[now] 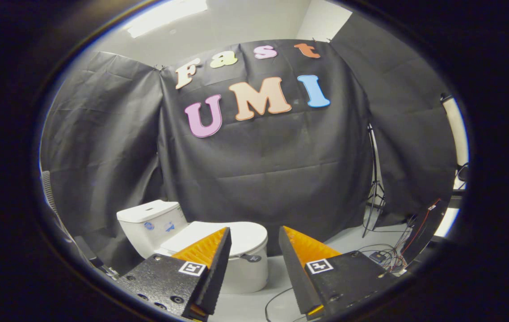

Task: Open the toilet lid.

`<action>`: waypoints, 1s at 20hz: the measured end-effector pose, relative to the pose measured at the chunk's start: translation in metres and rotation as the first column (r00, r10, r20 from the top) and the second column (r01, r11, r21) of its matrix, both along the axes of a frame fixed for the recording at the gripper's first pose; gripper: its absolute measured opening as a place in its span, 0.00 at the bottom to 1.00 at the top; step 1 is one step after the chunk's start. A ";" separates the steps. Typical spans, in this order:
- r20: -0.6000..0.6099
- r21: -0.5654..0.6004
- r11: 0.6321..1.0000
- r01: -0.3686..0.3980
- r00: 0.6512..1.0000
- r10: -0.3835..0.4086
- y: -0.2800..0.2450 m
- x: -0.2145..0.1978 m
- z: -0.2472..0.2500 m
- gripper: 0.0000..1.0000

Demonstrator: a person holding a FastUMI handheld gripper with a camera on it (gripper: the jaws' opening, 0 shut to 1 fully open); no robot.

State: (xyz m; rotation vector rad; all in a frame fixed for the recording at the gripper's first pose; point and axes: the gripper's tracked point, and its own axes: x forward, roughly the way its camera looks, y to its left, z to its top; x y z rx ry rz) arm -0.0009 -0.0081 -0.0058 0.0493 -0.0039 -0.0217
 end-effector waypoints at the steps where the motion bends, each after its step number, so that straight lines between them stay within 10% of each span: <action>1: 0.001 0.002 1.000 0.001 1.000 -0.001 0.000 0.000 0.000 0.64; 20: 0.255 0.263 0.965 -0.003 0.965 -0.066 0.009 0.100 0.067 0.61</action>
